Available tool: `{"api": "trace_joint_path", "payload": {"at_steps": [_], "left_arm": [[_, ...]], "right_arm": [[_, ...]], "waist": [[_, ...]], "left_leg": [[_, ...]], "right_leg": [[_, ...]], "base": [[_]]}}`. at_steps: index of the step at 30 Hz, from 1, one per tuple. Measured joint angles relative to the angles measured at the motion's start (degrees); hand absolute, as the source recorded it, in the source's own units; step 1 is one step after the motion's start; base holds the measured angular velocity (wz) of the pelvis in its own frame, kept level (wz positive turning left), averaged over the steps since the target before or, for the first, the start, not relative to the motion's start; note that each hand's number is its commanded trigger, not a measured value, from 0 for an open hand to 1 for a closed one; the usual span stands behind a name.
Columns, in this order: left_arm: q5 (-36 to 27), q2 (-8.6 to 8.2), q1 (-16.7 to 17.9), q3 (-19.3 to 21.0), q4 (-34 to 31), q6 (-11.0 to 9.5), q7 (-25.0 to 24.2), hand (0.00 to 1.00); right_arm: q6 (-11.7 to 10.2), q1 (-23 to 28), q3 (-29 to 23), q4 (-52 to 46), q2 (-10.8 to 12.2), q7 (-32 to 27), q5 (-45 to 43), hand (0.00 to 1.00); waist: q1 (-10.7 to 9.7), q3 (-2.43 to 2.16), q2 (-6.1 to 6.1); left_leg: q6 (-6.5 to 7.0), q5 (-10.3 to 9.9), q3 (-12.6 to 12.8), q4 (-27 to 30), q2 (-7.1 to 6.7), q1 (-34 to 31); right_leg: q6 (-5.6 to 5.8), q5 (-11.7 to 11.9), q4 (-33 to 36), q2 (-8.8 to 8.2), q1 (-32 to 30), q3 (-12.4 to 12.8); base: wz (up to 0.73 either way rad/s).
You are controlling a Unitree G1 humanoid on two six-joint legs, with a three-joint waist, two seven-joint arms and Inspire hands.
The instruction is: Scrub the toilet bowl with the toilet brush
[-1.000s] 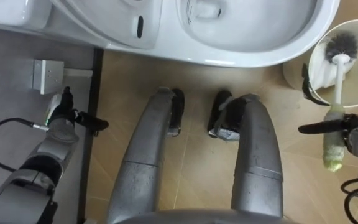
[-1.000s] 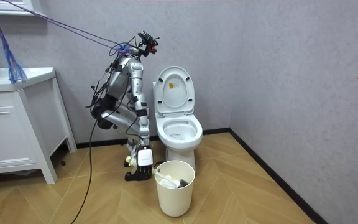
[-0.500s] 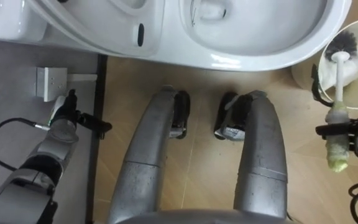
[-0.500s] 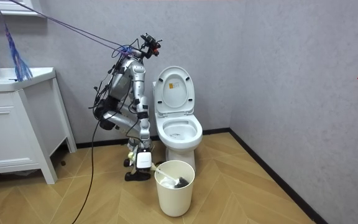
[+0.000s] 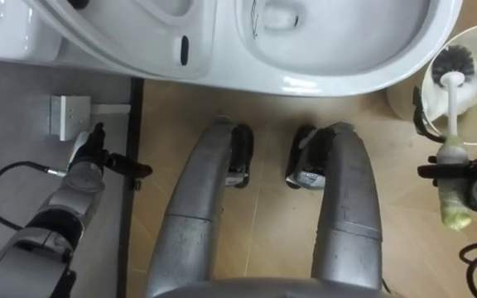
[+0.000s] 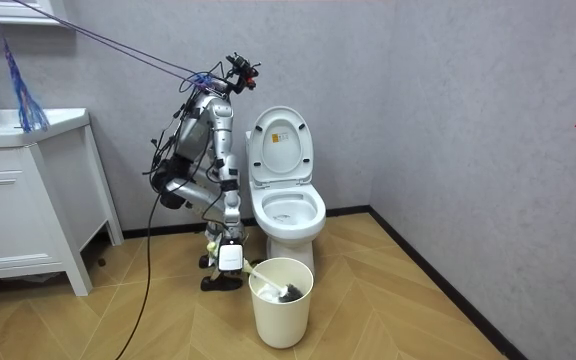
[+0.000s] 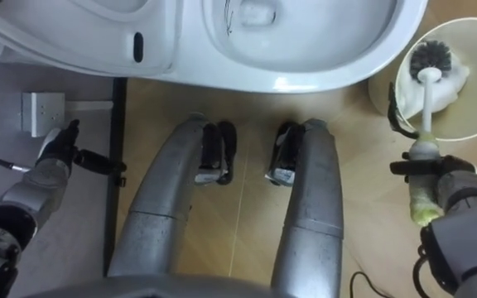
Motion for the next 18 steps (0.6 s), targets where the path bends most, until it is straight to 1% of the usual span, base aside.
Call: {"api": "trace_joint_path", "payload": {"at_steps": [6,7,8,9,10,11,12,13,14,15,16,18], "left_arm": [[0.13,0.32,4.13,0.23,-1.41,0.04,-0.01,0.00],[0.14,0.31,4.43,0.27,-1.18,0.04,-0.05,0.00],[0.13,0.31,4.62,0.27,-0.93,0.04,-0.12,0.00],[0.06,0.32,5.13,0.52,-0.72,-0.01,-0.23,0.00],[0.01,0.33,5.73,0.61,-0.62,0.01,-0.26,0.00],[0.02,0.32,5.84,0.60,-0.26,0.00,-0.28,0.00],[0.18,0.11,5.92,0.59,0.33,0.01,-0.31,0.00],[0.18,-0.11,6.22,0.63,0.34,0.07,-0.30,0.00],[0.18,-0.22,6.53,0.83,0.33,0.06,-0.31,0.00],[0.15,-0.37,7.35,2.02,0.26,-0.02,-0.31,0.00],[0.23,-0.37,7.88,3.67,0.26,0.09,-0.31,0.00],[0.26,-0.44,8.54,5.48,0.37,0.16,-0.32,0.00]], "right_arm": [[0.17,2.89,-0.15,0.25,0.29,0.59,1.62,1.00],[0.24,3.67,-0.37,0.25,0.66,0.82,2.15,1.00],[0.34,4.02,-0.72,0.26,0.85,1.06,2.22,1.00],[0.64,4.61,-1.26,0.32,1.42,1.29,2.76,1.00],[1.19,5.02,-1.28,0.43,2.08,1.30,4.16,1.00],[1.44,5.30,-1.29,0.64,2.40,1.38,4.98,1.00],[1.78,5.62,-1.41,1.89,2.97,1.89,6.30,1.00],[2.26,6.06,-2.26,2.66,3.36,1.97,6.74,1.00],[2.41,6.33,-2.59,2.77,3.46,1.98,7.14,1.00],[2.64,6.85,-3.32,2.91,3.76,2.22,8.54,1.00],[2.65,7.53,-4.74,2.94,4.02,2.57,9.57,1.00],[2.68,8.62,-6.51,3.26,4.06,2.95,11.47,1.00]], "waist": [[-0.19,-0.22,-0.35],[-0.17,-0.35,-0.70],[-0.17,-0.43,-0.75],[-0.17,-0.61,-1.05],[-0.33,-0.78,-1.33],[-0.45,-0.92,-1.61],[-0.68,-1.05,-1.96],[-0.43,-1.17,-2.04],[-0.12,-1.18,-2.02],[0.06,-1.22,-1.99],[0.08,-1.32,-2.06],[0.00,-1.44,-2.22]], "left_leg": [[0.18,0.16,-0.60,-3.23,0.15,5.20],[0.25,0.46,-0.67,-4.53,0.25,6.65],[0.29,0.61,-0.79,-5.14,0.36,7.36],[0.25,0.82,-1.08,-6.41,0.57,8.91],[0.34,1.09,-1.23,-7.75,0.70,10.69],[0.41,1.29,-1.27,-8.52,0.62,11.70],[0.45,1.73,-1.58,-10.26,0.24,13.77],[0.53,2.13,-1.78,-11.97,0.36,15.85],[0.50,2.25,-1.98,-12.71,0.47,16.82],[0.48,2.39,-2.29,-14.01,0.88,18.53],[0.49,2.56,-2.63,-15.15,0.99,20.08],[0.80,3.00,-2.82,-16.99,0.86,22.40]], "right_leg": [[0.51,0.30,-3.59,0.09,5.65,-0.69],[0.70,0.58,-4.86,0.19,7.11,-0.79],[0.79,0.81,-5.71,0.36,7.97,-0.96],[0.97,1.30,-7.40,0.84,9.67,-1.10],[1.05,1.63,-8.92,0.95,11.63,-1.42],[1.20,1.75,-9.66,0.96,12.65,-1.45],[1.52,1.99,-11.27,1.08,14.74,-1.61],[1.91,2.55,-13.31,1.74,16.99,-1.90],[1.99,2.88,-14.39,1.99,18.12,-2.10],[2.06,3.57,-16.51,2.49,20.24,-2.55],[2.17,3.92,-18.08,2.72,22.06,-2.83],[2.68,4.33,-20.04,2.80,24.54,-2.96]], "base": [[0.00],[0.00],[-0.06],[-0.10],[-0.08],[0.00],[0.07],[0.00],[-0.12],[-0.14],[-0.08],[0.07]]}}
